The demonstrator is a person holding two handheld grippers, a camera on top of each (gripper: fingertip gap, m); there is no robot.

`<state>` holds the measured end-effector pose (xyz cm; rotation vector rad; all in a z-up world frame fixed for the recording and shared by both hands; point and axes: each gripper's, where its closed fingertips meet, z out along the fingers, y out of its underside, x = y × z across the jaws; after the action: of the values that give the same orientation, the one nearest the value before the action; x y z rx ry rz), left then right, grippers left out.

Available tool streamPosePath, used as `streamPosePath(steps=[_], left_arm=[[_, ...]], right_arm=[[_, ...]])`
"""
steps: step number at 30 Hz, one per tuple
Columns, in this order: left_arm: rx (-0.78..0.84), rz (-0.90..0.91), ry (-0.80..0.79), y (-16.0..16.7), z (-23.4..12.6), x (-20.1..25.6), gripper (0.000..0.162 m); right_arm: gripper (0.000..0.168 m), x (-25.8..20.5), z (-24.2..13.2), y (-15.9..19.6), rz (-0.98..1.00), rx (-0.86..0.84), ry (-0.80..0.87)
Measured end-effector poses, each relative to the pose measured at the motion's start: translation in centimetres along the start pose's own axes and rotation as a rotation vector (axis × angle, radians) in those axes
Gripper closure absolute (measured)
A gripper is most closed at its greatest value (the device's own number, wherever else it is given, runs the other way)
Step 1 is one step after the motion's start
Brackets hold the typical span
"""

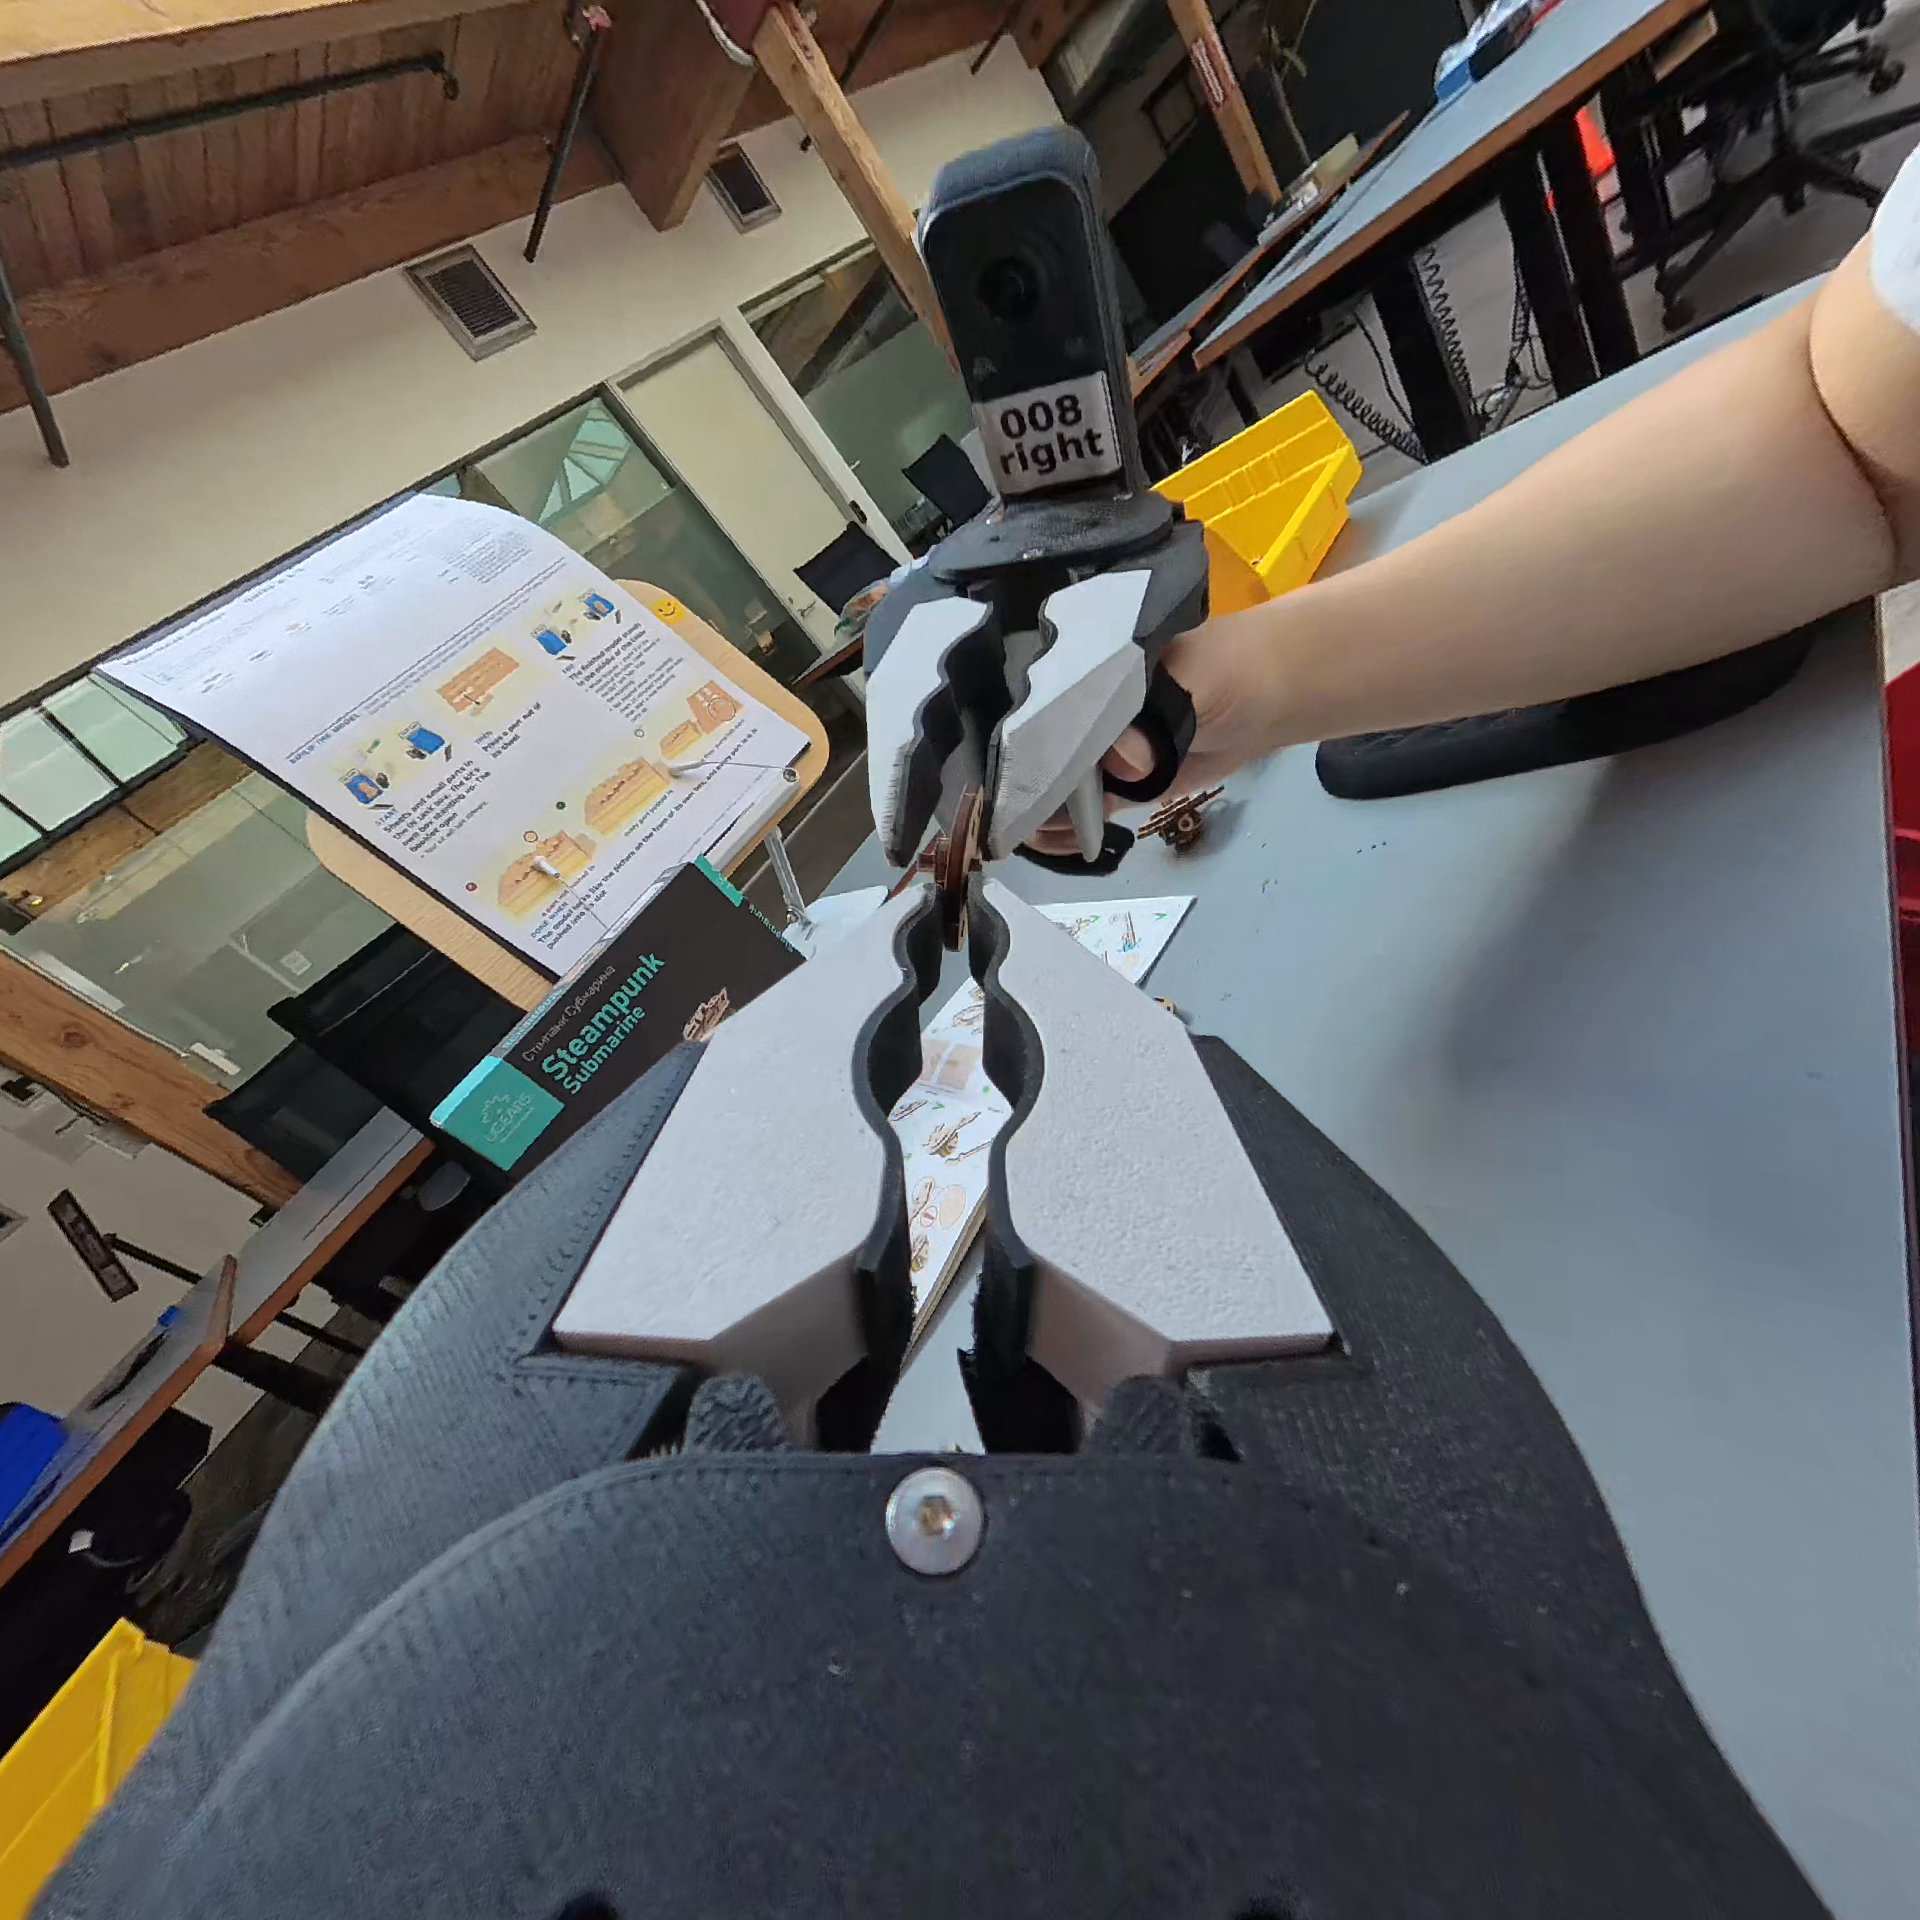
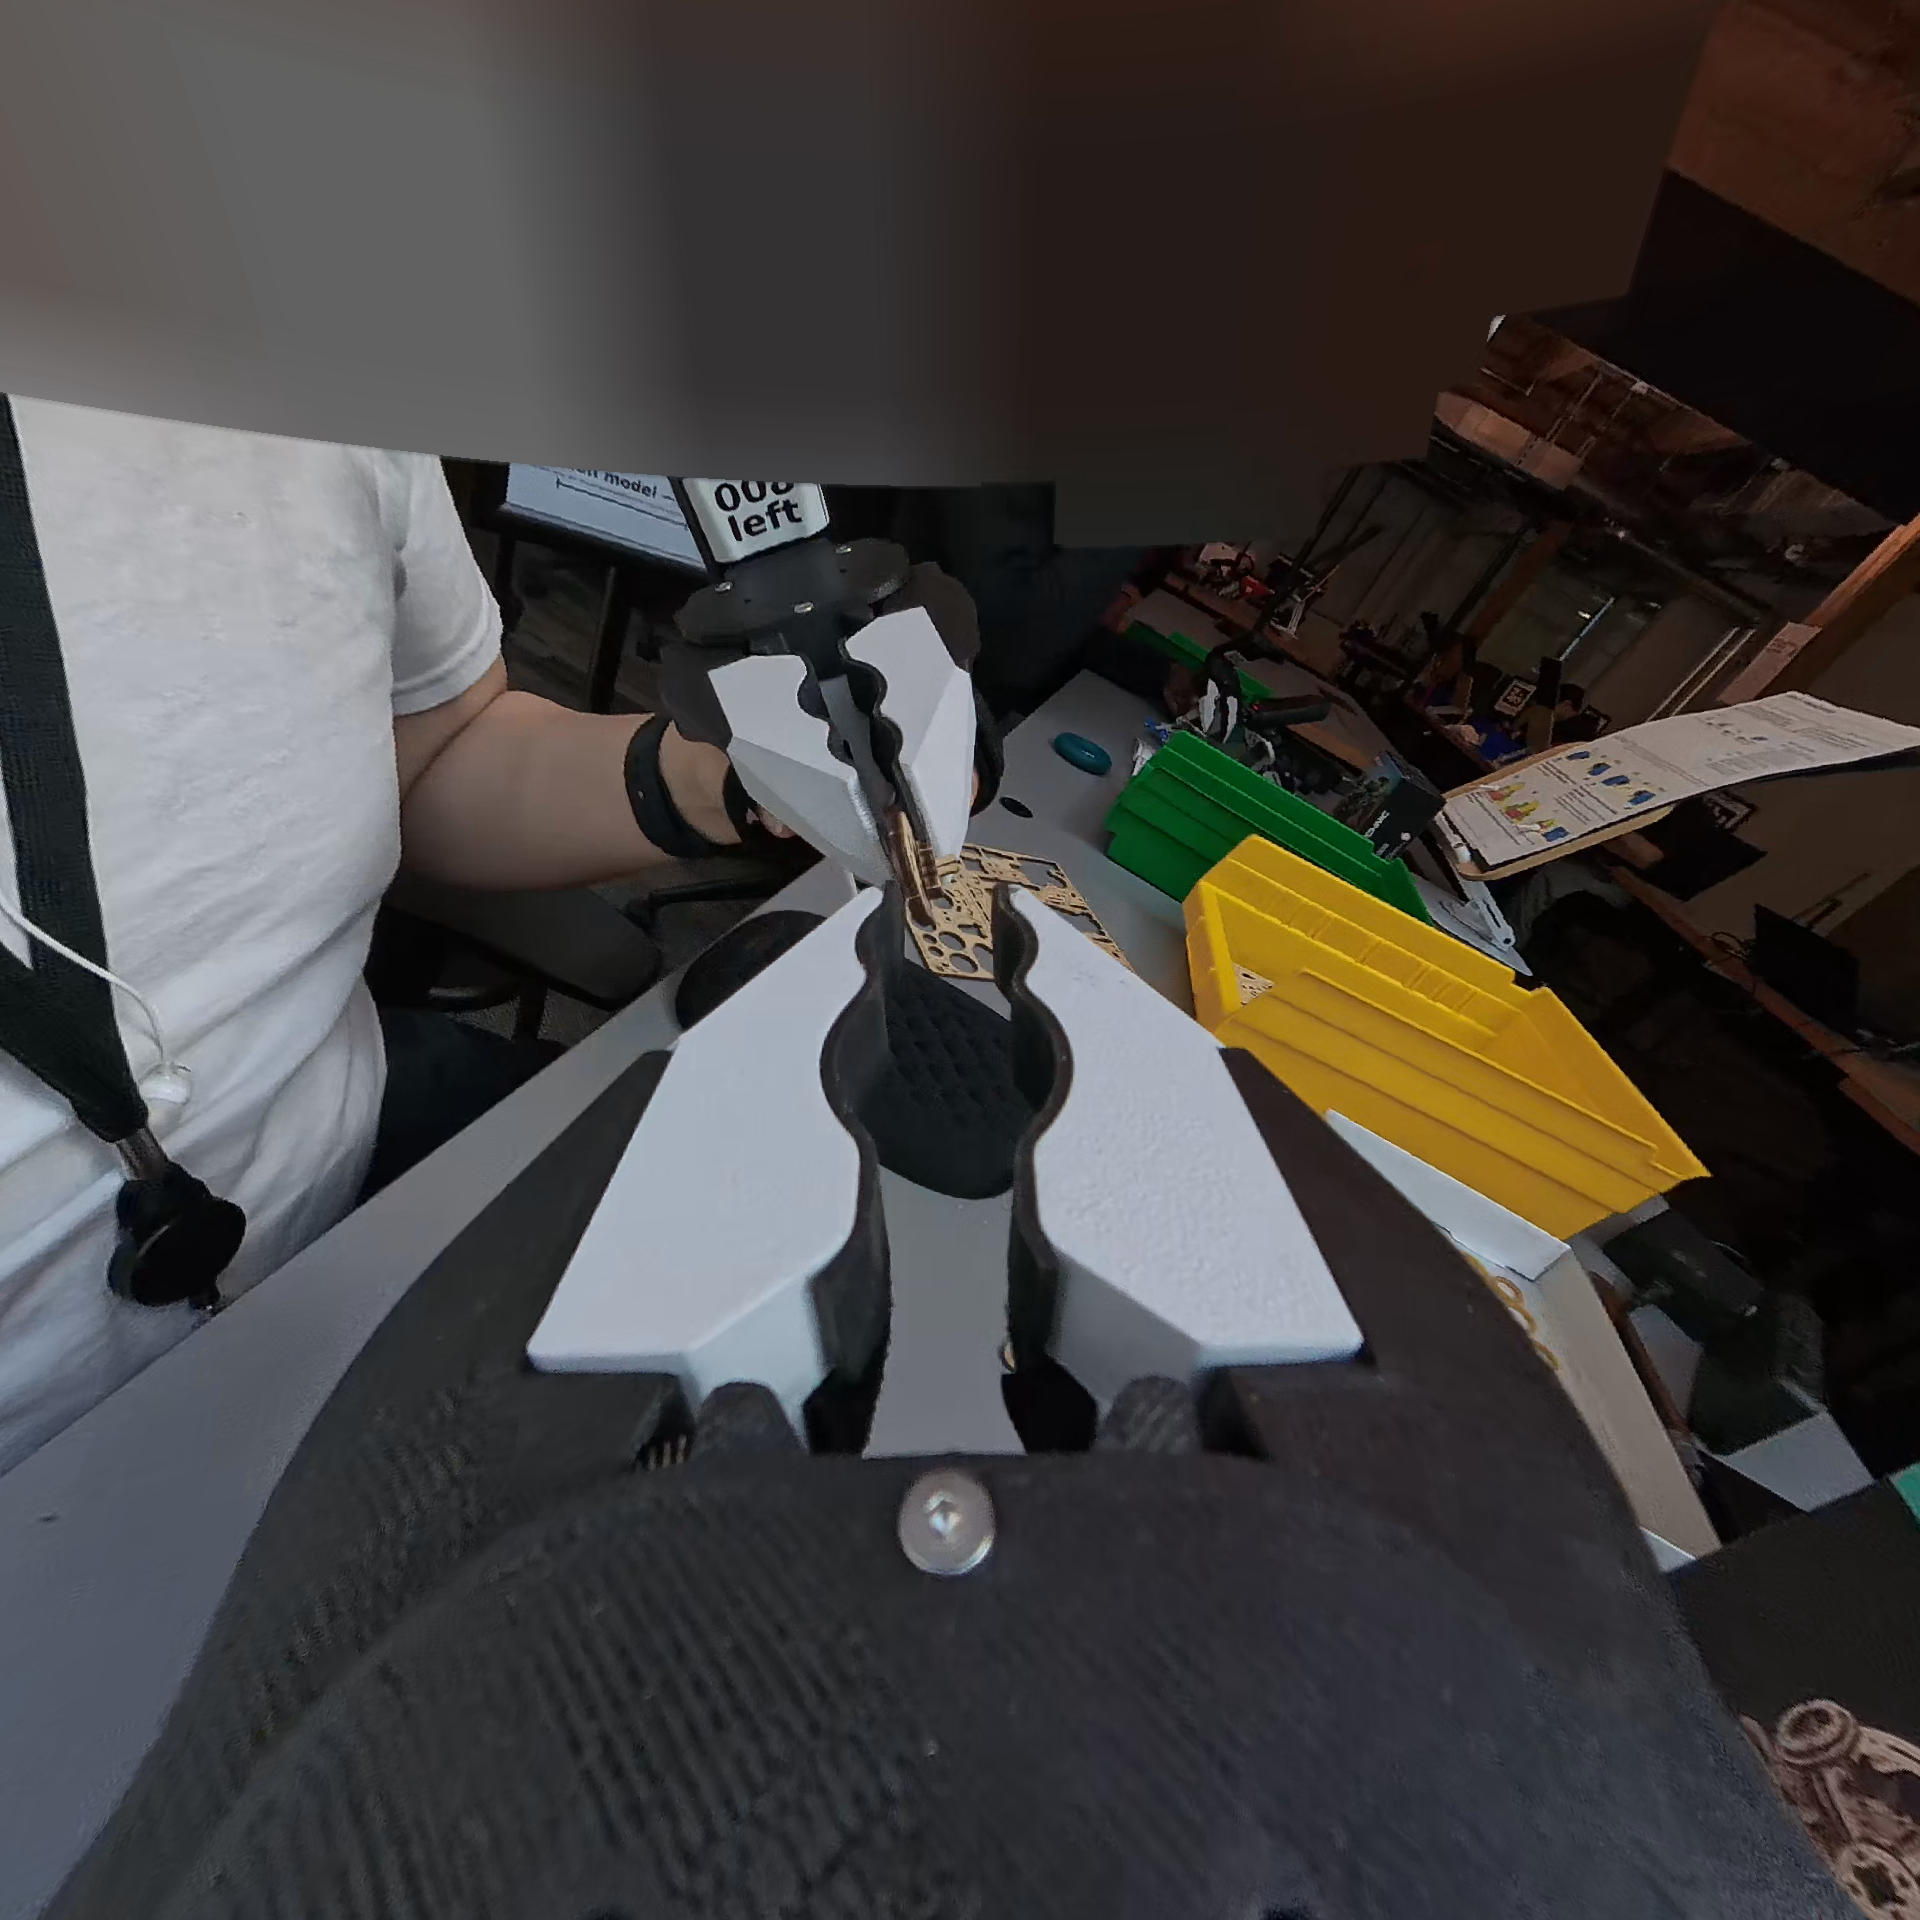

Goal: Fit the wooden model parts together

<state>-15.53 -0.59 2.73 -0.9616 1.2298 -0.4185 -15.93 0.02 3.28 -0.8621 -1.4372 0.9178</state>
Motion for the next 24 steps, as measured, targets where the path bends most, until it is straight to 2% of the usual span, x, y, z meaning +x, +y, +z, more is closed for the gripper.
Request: streamPosePath(steps=[1,6,15,16,22,24], left_arm=[[-0.02,0.008,0.0,0.2,-0.1,-0.2,0.16],[-0.173,0.015,0.012,1.9,-0.4,-1.1,0.16],[-0.284,0.026,0.031,2.7,-0.5,-1.4,0.16],[-0.291,0.026,0.034,2.8,-0.5,-1.4,0.16],[-0.23,0.011,-0.027,2.0,-0.5,-2.3,0.158],[-0.214,0.003,-0.047,1.8,-0.6,-2.6,0.153]], right_arm=[[0.152,0.1,0.0,0.0,-0.048,-0.04,0.011],[0.151,0.2,0.6,0.8,-0.227,-0.269,-0.007],[0.157,0.9,1.9,2.4,-0.241,-0.437,-0.065],[0.162,1.0,1.9,2.4,-0.24,-0.438,-0.055],[0.162,1.8,1.9,1.3,-0.228,-0.342,0.015],[0.162,1.7,1.8,0.9,-0.201,-0.306,0.014]])
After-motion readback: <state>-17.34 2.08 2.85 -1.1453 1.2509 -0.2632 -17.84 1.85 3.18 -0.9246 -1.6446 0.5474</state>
